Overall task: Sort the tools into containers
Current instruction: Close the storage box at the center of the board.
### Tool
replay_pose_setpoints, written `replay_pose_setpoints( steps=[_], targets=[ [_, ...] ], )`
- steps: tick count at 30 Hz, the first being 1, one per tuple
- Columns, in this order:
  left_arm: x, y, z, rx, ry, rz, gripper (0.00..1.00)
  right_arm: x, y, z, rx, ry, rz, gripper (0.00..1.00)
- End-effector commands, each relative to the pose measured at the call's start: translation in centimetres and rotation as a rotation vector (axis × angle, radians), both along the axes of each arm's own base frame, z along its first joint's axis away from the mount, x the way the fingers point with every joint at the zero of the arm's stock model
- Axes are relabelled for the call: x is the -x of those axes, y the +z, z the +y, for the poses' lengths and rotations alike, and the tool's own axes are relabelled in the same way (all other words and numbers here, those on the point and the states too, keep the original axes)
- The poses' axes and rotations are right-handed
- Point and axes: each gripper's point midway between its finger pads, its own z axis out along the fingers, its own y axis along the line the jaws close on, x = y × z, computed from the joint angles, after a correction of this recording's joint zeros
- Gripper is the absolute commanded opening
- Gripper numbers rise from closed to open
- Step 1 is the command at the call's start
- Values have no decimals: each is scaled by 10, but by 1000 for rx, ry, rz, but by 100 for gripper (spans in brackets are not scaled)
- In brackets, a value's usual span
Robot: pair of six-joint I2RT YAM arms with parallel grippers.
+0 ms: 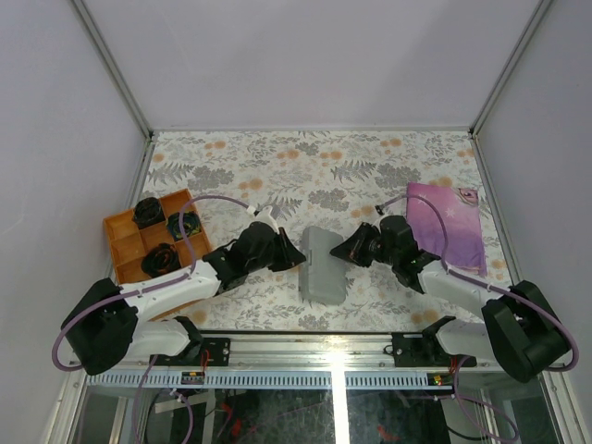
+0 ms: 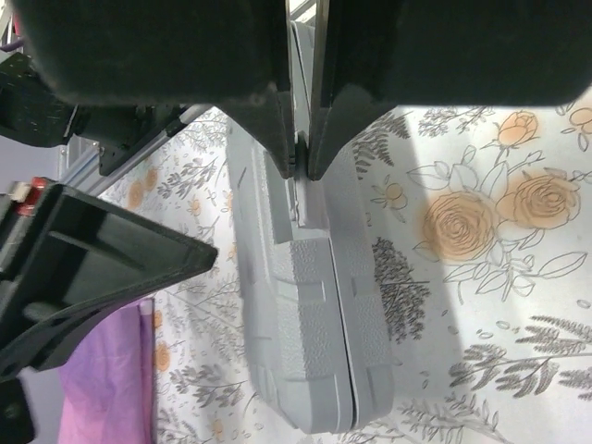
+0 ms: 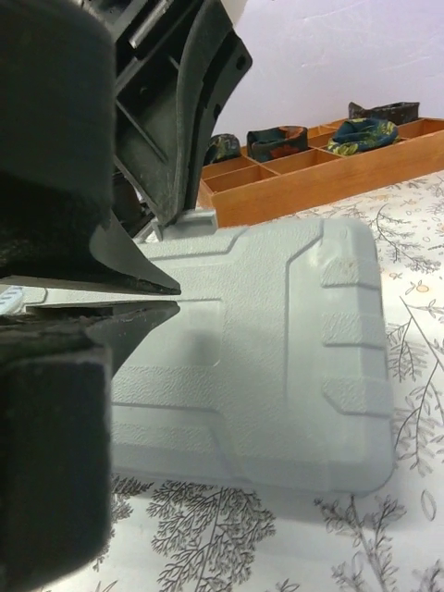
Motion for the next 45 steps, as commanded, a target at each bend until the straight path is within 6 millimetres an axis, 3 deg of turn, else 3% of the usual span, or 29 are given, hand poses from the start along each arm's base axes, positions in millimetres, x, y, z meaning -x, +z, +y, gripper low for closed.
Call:
replay_pose_setpoints(
  steps=[1, 5, 10, 13, 17, 21, 33, 45],
  targets=[
    [0, 3, -4, 53, -7, -41, 0, -10, 14, 10, 76, 74, -106, 14],
    [9, -21, 8, 30, 14, -7, 0, -5, 4, 12, 176, 149, -117, 19],
    [16, -36, 19, 18, 36, 13, 0, -4, -5, -2, 323, 173, -156, 29],
    [19, -41, 23, 11, 42, 19, 0, -2, -10, -12, 375, 172, -169, 38],
    [22, -44, 28, 3, 46, 20, 0, 5, -14, -13, 373, 201, -175, 66],
    [22, -41, 30, 0, 47, 13, 8, 16, -18, -2, 301, 255, -159, 74],
    [18, -31, 26, 8, 46, -2, 38, 27, -31, 20, 203, 340, -107, 76],
    [16, -39, 21, -21, 40, 26, 50, 33, -47, 26, 243, 378, -66, 72]
  ],
)
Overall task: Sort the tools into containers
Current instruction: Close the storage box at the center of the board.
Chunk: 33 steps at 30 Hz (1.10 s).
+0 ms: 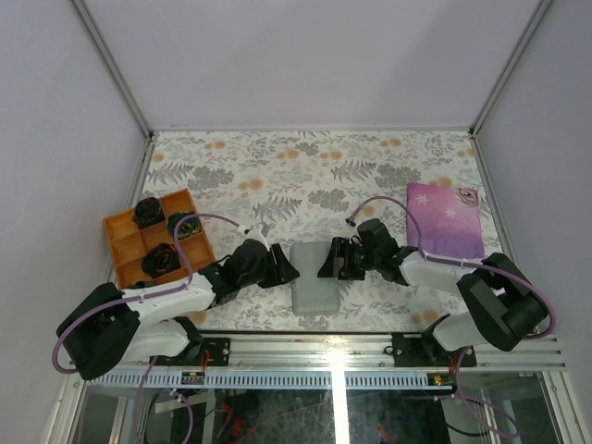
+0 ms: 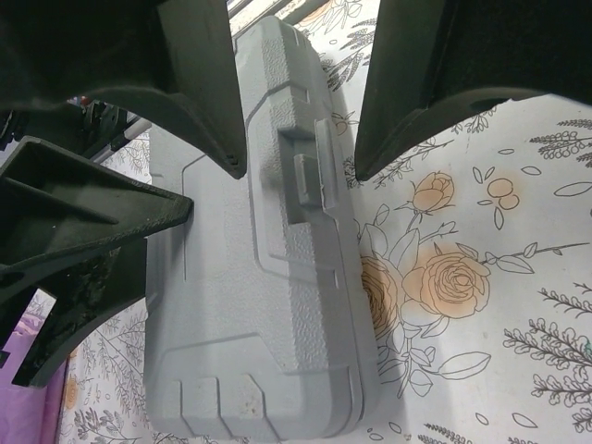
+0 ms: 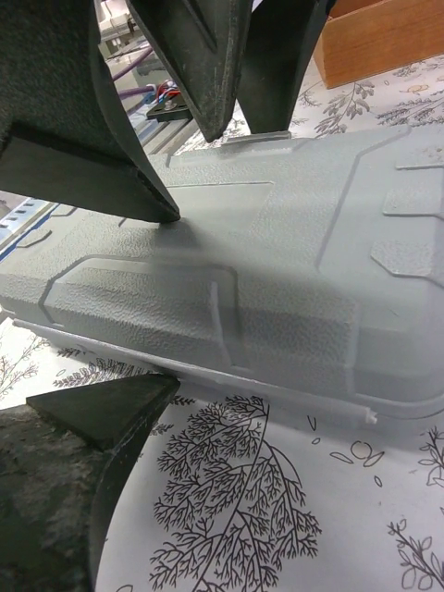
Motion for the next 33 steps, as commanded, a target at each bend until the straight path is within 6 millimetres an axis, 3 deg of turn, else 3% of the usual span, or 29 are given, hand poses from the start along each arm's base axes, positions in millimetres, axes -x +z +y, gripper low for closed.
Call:
replay_pose_setpoints(
  steps=[1, 14, 33],
  targets=[
    [-11, 18, -13, 31, -4, -51, 50, -7, 12, 13, -27, 23, -42, 71],
    [-12, 5, -15, -101, -2, -26, 46, -5, 6, 14, -10, 32, -31, 67],
    [-1, -5, -16, -215, 1, 4, 25, -4, 2, 16, -6, 34, -18, 63]
  ],
)
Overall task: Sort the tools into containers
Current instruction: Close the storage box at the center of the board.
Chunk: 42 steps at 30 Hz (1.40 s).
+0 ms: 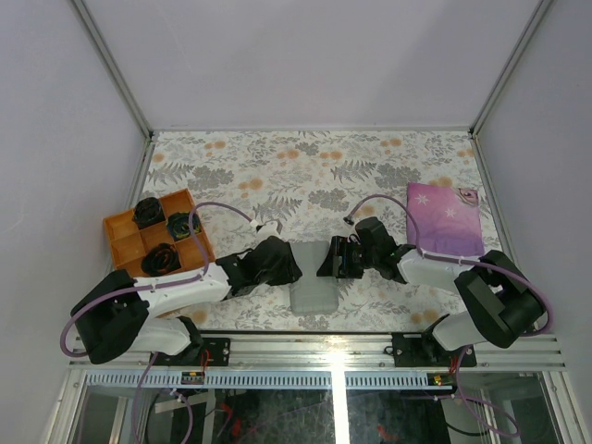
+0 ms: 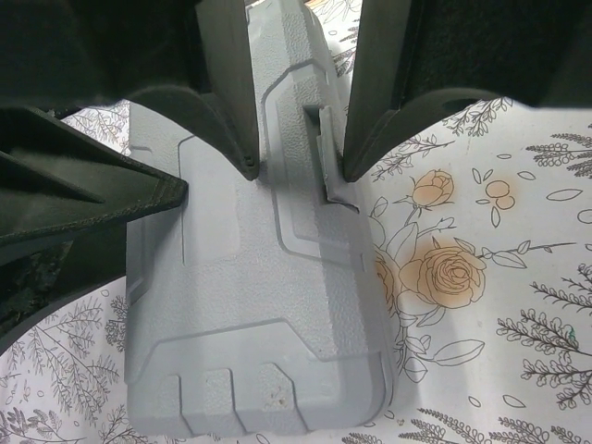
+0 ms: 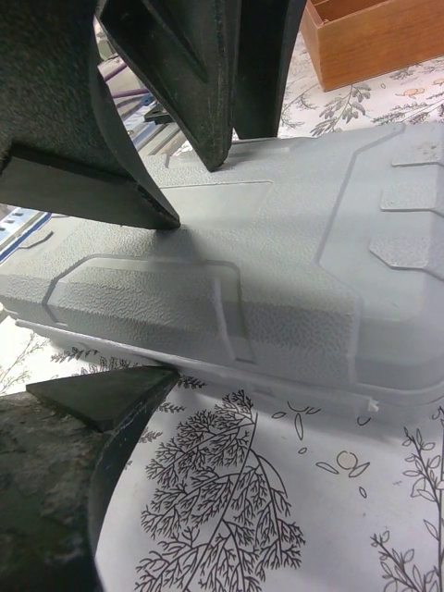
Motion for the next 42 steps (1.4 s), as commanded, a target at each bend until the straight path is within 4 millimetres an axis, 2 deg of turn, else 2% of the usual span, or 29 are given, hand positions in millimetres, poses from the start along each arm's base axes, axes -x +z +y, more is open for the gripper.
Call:
replay_pose_setpoints(
  steps=[1, 11, 29, 35, 38, 42],
  targets=[
    [2, -2, -6, -15, -11, -1, 23, -2, 2, 12, -10, 28, -19, 63],
    [5, -1, -10, 23, 16, 27, 0, -1, 0, 12, -7, 6, -10, 61],
    [25, -10, -22, 253, 130, 181, 0, 3, -7, 12, -15, -32, 11, 58],
    [20, -4, -16, 216, 136, 139, 0, 4, -8, 8, -5, -52, -1, 58],
    [16, -2, -7, 142, 134, 108, 6, 1, -5, 6, 3, -60, -15, 58],
    [11, 2, 5, 64, 139, 72, 24, -1, -4, 7, 6, -59, -21, 58]
  ],
)
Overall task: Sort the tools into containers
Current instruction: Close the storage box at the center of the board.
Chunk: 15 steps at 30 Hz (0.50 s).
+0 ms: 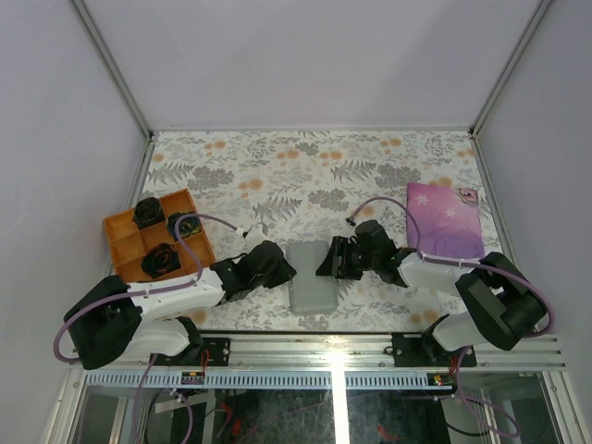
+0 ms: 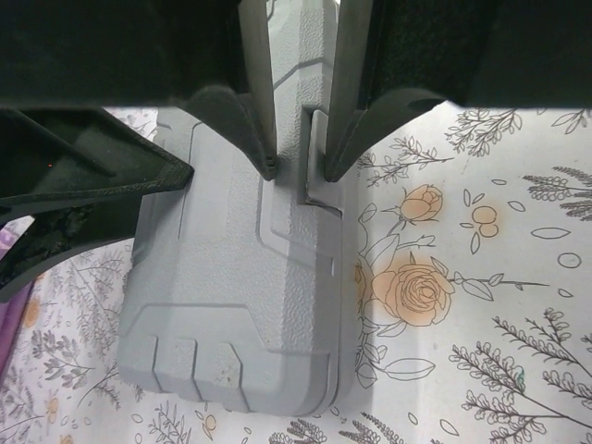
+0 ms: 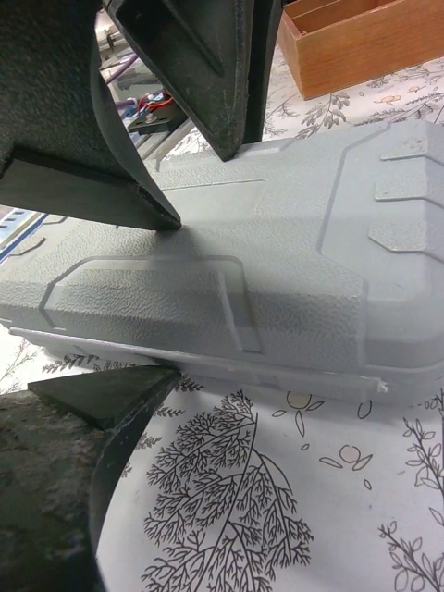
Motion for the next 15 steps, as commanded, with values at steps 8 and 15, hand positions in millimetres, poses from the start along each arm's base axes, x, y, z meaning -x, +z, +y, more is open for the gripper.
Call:
replay_pose_setpoints(
  steps=[8, 15],
  targets=[
    [12, 4, -4, -69, -87, 18, 47, 2, -4, 7, 10, 10, -20, 58],
    [13, 12, -15, -32, -106, -4, 57, 4, -5, 6, 13, 18, -19, 58]
  ],
)
